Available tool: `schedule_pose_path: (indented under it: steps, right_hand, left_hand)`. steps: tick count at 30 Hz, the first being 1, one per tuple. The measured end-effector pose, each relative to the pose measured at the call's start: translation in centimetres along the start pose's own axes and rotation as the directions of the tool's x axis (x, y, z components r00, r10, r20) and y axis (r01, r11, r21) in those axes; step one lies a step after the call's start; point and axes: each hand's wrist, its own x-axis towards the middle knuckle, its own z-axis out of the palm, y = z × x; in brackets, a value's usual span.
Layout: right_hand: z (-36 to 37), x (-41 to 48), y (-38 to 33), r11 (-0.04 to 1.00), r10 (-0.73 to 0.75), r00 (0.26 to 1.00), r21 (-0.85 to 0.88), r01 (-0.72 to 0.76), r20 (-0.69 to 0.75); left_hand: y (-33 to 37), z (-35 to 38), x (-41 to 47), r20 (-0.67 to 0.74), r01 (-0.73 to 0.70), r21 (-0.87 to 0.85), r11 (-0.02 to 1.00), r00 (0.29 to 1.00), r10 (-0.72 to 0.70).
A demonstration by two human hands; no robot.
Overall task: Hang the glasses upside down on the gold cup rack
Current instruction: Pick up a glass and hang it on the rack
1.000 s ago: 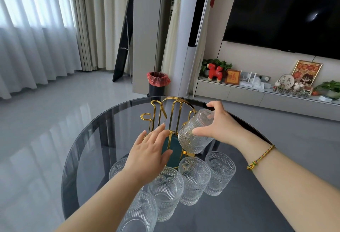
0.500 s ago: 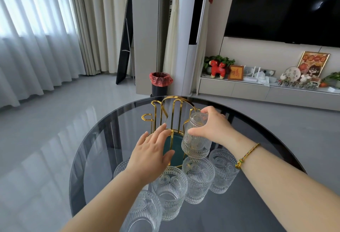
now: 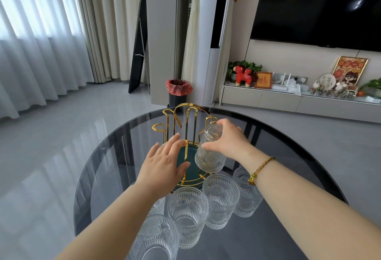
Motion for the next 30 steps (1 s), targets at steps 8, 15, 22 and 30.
schedule_pose_path:
  steps: [8, 15, 22, 30]
  right_hand:
    - [0.9, 0.4, 0.3, 1.0, 0.003, 0.999, -0.018, -0.003, 0.032]
    - [1.3, 0.4, 0.6, 0.999, -0.01, 1.0, -0.046, 0.011, 0.023]
    - [0.0, -1.2, 1.1, 0.998, -0.057, 0.998, 0.028, 0.058, -0.036]
    - [-3.5, -6.1, 7.8, 0.934, 0.047, 0.94, 0.349, 0.078, -0.337]
  left_hand:
    - [-0.2, 0.4, 0.2, -0.002, 0.007, -0.009, 1.0, 1.0, -0.007]
    - [0.0, 0.4, 0.1, -0.013, 0.02, -0.006, 1.0, 1.0, -0.02]
    - [0.0, 0.2, 0.0, -0.017, 0.015, 0.005, 1.0, 1.0, -0.015]
    - [0.0, -0.7, -0.7, -0.042, -0.007, 0.025, 1.0, 0.999, 0.008]
